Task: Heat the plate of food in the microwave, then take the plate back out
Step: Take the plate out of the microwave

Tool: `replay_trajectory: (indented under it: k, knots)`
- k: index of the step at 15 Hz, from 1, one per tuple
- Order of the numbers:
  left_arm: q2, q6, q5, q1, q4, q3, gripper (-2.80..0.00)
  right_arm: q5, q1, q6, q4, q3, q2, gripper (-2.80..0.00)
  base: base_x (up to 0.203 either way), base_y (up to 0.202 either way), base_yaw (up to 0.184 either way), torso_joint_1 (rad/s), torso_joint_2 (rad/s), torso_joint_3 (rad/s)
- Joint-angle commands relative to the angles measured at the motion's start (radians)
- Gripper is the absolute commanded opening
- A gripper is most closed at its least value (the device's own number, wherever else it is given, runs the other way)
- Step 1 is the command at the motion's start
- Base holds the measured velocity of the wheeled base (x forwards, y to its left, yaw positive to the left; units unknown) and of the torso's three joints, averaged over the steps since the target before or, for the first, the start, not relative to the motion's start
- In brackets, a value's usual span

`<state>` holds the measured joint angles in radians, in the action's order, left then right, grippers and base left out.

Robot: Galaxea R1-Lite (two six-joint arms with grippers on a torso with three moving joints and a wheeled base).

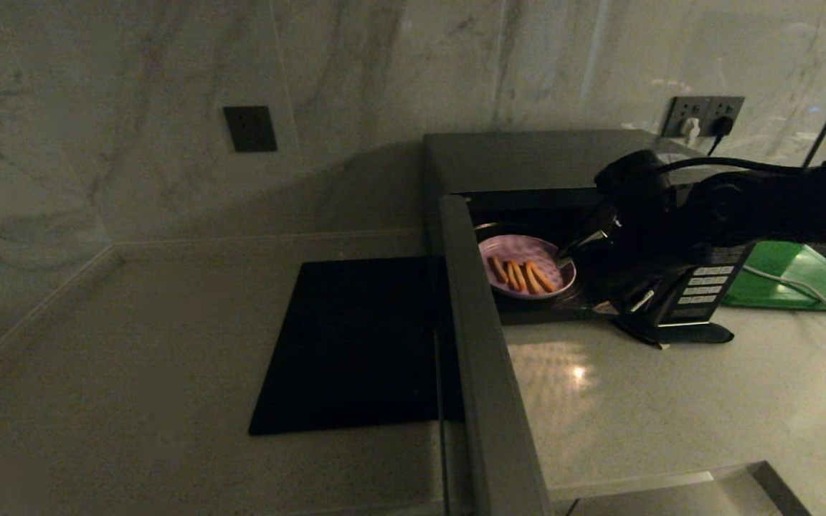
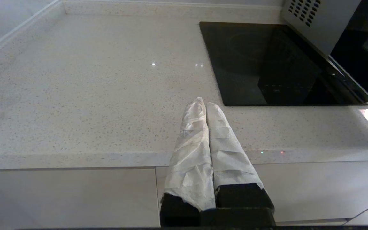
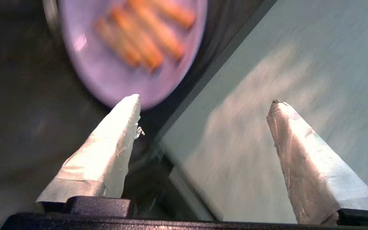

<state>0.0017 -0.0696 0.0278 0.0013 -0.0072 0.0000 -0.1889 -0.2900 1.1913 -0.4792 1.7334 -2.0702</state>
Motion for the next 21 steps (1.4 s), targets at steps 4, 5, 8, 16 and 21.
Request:
replay_trajectory:
  k: [4, 5, 8, 16, 21]
  knots:
    - [0.000, -0.001, 0.000, 0.000, 0.000, 0.000, -2.80, -0.109, -0.015, 0.016, 0.071, -0.011, -0.126, 0.00, 0.000, 0.000, 0.000, 0.000, 0.00, 0.000]
    - [0.000, -0.001, 0.000, 0.000, 0.000, 0.000, -2.80, -0.109, -0.015, 0.016, 0.082, -0.012, -0.129, 0.00, 0.000, 0.000, 0.000, 0.000, 0.00, 0.000]
    - [0.000, -0.001, 0.000, 0.000, 0.000, 0.000, -2.80, -0.109, -0.015, 0.016, 0.128, -0.011, -0.155, 0.00, 0.000, 0.000, 0.000, 0.000, 0.00, 0.000]
    - [0.000, -0.001, 0.000, 0.000, 0.000, 0.000, -2.80, -0.093, -0.014, 0.007, 0.159, 0.029, -0.221, 0.00, 0.000, 0.000, 0.000, 0.000, 0.00, 0.000]
    - [0.000, -0.001, 0.001, 0.000, 0.000, 0.000, -2.80, -0.092, -0.012, 0.005, 0.159, 0.046, -0.238, 0.00, 0.000, 0.000, 0.000, 0.000, 0.00, 0.000]
